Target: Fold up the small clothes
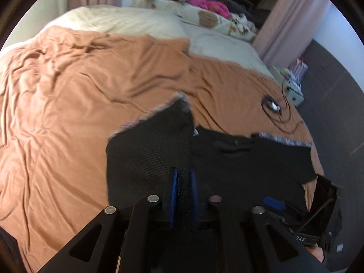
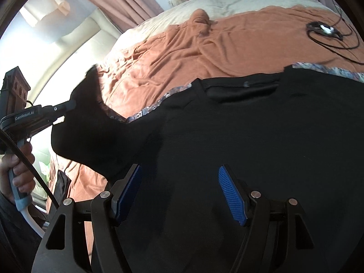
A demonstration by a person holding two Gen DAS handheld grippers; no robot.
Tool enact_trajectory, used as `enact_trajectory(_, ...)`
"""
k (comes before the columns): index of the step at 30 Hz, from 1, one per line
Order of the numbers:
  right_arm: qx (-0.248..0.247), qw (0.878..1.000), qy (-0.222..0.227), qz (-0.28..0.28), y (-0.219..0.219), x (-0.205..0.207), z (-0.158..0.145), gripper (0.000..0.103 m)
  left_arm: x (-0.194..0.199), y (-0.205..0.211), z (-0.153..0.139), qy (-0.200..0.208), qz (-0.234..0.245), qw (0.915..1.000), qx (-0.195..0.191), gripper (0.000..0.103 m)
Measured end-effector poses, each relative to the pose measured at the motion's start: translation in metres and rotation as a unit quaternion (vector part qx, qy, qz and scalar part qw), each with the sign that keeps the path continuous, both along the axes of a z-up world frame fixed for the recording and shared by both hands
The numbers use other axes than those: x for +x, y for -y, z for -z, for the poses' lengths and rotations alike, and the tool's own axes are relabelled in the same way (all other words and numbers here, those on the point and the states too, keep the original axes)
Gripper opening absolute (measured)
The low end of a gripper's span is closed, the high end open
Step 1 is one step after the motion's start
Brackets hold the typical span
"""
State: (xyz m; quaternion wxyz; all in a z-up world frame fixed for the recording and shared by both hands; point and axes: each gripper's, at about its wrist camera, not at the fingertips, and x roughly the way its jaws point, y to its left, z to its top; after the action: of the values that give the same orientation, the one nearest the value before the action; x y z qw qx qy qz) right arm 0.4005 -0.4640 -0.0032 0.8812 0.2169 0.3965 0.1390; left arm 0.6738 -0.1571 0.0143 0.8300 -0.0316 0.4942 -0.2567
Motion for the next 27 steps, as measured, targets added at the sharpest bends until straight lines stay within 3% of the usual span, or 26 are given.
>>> enact_trajectory(2,0.005,1.0,-0.001,0.0,0.004,-0.003,0.0,0.07,-0.003,0.005,0.0,-0.001,0.002,1.0,-0.002,0.046)
enact_trajectory(3,0.006,1.0,-0.002,-0.001,0.005,-0.004,0.0,0.071,-0.005,0.004,-0.001,0.002,-0.001,1.0,-0.005,0.048)
enact_trajectory(5,0.009,1.0,-0.004,-0.002,0.006,-0.006,0.002,0.076,-0.005,-0.001,-0.001,0.0,-0.008,1.0,-0.006,0.048)
enact_trajectory(19,0.06,0.998,-0.034,-0.003,0.0,0.029,0.037,0.076,-0.003,-0.067,0.042,-0.019,-0.069,0.9973,0.016,0.048)
enact_trajectory(27,0.067,0.996,-0.062,-0.022,-0.026,0.066,0.06,0.05,0.005,-0.095,0.077,-0.039,-0.079,0.996,0.013,0.048)
